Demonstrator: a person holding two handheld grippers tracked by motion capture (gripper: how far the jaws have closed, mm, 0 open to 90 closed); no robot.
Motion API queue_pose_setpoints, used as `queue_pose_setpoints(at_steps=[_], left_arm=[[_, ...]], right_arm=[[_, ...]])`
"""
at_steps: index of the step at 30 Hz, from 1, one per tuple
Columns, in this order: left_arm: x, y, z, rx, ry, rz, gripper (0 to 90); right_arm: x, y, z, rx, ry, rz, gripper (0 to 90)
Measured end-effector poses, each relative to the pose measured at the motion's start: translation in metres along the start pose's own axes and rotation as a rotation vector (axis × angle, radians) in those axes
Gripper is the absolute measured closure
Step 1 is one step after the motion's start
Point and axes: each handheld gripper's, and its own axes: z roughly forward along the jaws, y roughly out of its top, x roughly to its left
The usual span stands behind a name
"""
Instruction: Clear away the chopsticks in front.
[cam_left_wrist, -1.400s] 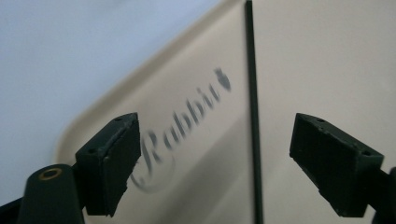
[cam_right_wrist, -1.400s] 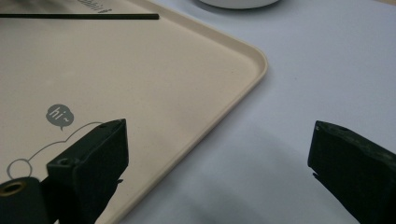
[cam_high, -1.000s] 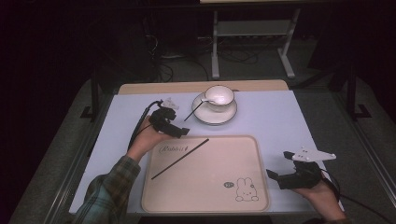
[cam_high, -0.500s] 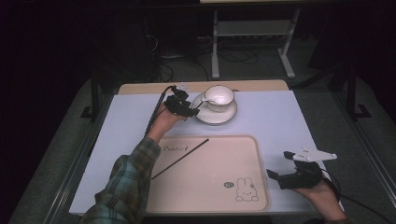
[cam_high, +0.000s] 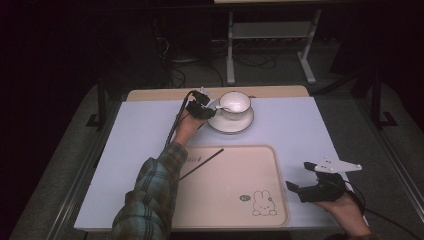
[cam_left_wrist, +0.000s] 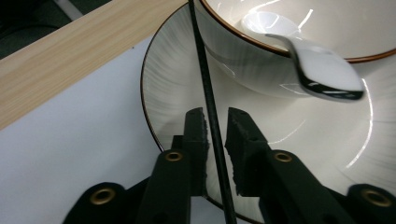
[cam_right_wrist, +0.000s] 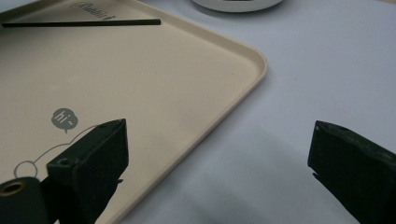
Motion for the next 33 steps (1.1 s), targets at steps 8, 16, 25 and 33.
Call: queue_pose_setpoints(at_steps=[8,16,25,33], left_arm=[[0.003,-0.001,0.003,0.006,0.017,-0.026,84.8],[0.008,0.0,-0.007,-0.02,0.004,-0.077,85.2],[0.017,-0.008,-0.041,-0.016,-0.023,-0.109,85.5],[0.02,-0.038,-0.078,0.002,-0.024,-0.122,85.5]], right_arm=[[0.0,0.0,0.0,-0.004,0.002,-0.001,4.5],[0.0,0.0,-0.001,-0.006,0.002,0.002,4.5],[0.001,0.0,0.0,-0.005,0.005,-0.001,4.5],[0.001,0.001,0.0,-0.003,0.002,-0.003,4.5]])
